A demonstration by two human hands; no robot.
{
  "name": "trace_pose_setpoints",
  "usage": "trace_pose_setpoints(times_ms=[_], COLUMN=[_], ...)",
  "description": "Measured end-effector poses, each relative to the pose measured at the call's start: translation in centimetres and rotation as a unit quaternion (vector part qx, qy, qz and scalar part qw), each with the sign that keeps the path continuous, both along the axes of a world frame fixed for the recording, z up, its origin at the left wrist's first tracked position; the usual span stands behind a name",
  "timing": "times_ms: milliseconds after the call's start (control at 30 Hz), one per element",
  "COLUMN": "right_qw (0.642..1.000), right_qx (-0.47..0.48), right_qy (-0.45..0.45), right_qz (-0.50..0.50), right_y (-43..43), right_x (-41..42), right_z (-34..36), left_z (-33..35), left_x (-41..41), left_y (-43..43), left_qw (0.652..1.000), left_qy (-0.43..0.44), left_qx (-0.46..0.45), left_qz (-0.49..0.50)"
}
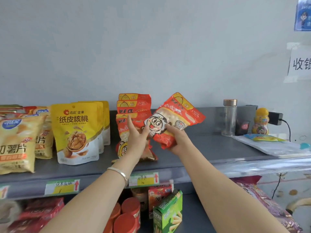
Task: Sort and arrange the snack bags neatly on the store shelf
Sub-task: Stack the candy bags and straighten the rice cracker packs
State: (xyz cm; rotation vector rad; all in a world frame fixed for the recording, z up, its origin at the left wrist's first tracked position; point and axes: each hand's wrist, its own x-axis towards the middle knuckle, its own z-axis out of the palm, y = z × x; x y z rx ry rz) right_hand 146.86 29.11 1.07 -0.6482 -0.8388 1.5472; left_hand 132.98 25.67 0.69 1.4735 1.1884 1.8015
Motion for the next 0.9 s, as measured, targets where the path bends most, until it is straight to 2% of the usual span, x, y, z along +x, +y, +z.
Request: trace_pose_setpoints(times_ms=[67, 133, 200, 267, 333, 400, 467, 567, 700, 900], right_qw=[0.999, 0.996, 0.994, 0.991, 0.986, 0.984, 0.982, 0.969, 0.942, 0.96], right_qx=[0.044, 0.078, 0.093, 0.086, 0.085, 0.087, 0.095, 0.123, 0.156, 0.149], right_qy=[-0.02, -0.022, -0.041, -0.082, -0.118, -0.129, -0.132, -0.162, -0.236, -0.222], right_qz=[0.011, 0.028, 0.05, 0.065, 0.075, 0.084, 0.098, 0.142, 0.178, 0.079], right_y=[-0.3, -0.3, -0.2, -0.2, -0.1, 0.1, 0.3, 0.6, 0.9, 1.9], right_x=[-0.7, -1.4, -2.1, -2.5, -2.6, -2.4, -2.1, -1.7, -1.9, -4.2], right_z=[-0.1, -0.4, -0.7, -1.2, -1.6, -2.1, -2.5, -2.3, -1.7, -2.3], left_z=[-0.5, -1.0, -1.5, -1.9, -2.1, -2.0, -1.9, -1.8, -2.0, -2.3], left_x=[-3.4, -6.1, -7.5, -8.3, -8.8, -9.3, -9.9, -9.9, -9.7, -8.6], left_y=[-0.2, -0.2, -0.3, -0.6, -1.2, -1.3, -0.9, 0.1, 1.5, 3.1], left_qw=[0.99, 0.952, 0.919, 0.931, 0.949, 0.949, 0.948, 0.956, 0.958, 0.981], left_qy=[0.116, 0.267, 0.349, 0.322, 0.272, 0.243, 0.219, 0.179, 0.176, 0.138], left_qx=[-0.025, -0.071, -0.102, -0.127, -0.158, -0.188, -0.2, -0.197, -0.195, -0.134], left_qz=[0.074, 0.13, 0.153, 0.117, 0.014, -0.075, -0.119, -0.123, -0.113, -0.013])
